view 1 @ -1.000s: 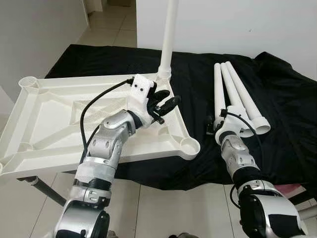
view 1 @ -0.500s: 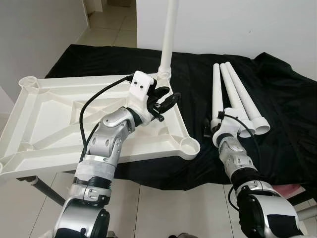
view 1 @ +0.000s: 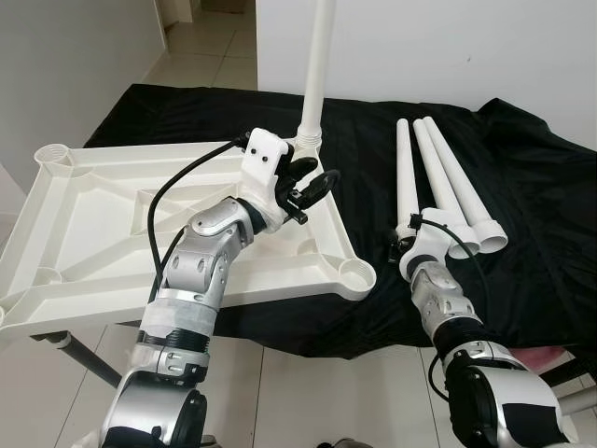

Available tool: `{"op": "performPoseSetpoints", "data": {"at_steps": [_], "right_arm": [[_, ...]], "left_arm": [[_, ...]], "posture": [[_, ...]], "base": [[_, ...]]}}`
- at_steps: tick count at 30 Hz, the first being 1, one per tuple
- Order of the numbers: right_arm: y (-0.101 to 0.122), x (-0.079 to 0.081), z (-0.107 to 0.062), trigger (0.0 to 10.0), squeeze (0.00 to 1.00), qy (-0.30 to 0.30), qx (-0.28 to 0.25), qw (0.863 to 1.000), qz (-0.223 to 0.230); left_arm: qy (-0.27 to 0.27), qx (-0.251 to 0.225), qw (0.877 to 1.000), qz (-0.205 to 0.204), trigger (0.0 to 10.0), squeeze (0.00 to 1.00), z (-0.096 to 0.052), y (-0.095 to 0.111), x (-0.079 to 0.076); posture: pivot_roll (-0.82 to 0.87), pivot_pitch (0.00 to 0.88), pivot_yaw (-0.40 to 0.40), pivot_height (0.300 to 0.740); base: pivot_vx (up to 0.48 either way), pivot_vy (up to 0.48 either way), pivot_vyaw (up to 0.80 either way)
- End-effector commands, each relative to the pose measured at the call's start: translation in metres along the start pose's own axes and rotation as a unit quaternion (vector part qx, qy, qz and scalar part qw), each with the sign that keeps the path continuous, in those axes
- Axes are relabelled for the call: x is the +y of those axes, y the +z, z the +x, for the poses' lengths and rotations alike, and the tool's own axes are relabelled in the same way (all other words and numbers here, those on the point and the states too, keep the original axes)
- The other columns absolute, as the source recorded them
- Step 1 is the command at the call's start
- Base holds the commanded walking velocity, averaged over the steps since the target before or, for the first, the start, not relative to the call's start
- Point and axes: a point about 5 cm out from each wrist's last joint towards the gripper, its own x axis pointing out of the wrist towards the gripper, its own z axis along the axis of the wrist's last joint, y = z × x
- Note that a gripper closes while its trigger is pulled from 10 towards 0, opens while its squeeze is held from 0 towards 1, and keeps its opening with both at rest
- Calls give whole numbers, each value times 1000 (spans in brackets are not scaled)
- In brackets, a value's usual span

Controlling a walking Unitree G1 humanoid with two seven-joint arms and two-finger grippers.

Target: Building children table

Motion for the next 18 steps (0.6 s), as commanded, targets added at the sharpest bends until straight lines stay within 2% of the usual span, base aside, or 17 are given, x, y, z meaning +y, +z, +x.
{"op": "performPoseSetpoints", "data": {"at_steps": [1,2,4,8,9,10,11,12,13,18], "right_arm": [[-4,1,-2,0,0,0,-8,1000,-9],[-4,1,-2,0,0,0,-8,1000,-9],[1,0,-5,0,0,-9,-47,999,-25],[3,0,-7,0,0,-13,-65,998,-22],[6,-1,-8,9373,0,-14,-85,996,-23],[10,0,-11,10000,0,-10,-107,994,-20],[10,0,-11,10000,0,-10,-107,994,-20],[15,0,-14,10000,0,-7,-135,991,-14],[20,1,-17,10000,0,-2,-160,987,-12],[31,3,-22,10000,0,10,-208,978,-12]], "left_arm": [[63,10,998,-8,10000,0,0,-3,6],[63,10,998,-8,10000,0,0,-3,6],[56,21,998,-8,10000,0,0,-7,4],[53,24,998,-16,10000,0,0,-8,4],[48,24,998,-19,10000,0,0,-8,4],[40,19,998,-33,10000,314,0,-7,3],[40,19,998,-33,10000,314,0,-7,3],[29,10,998,-60,10000,1000,1,-6,3],[20,4,997,-71,10000,1000,1,-5,3],[11,-3,997,-81,10000,1000,3,-2,3]], "posture": [[-21,0,-35,740],[-21,0,-35,740],[-18,0,-34,740],[-17,0,-34,740],[-17,0,-35,740],[-17,0,-35,740],[-17,0,-35,740],[-17,0,-33,740],[-20,0,-30,740],[-22,0,-27,740]], "base": [[0,0,0],[0,0,0],[0,0,0],[0,0,0],[0,0,0],[0,0,0],[0,0,0],[0,0,0],[0,0,0],[0,0,0]]}}
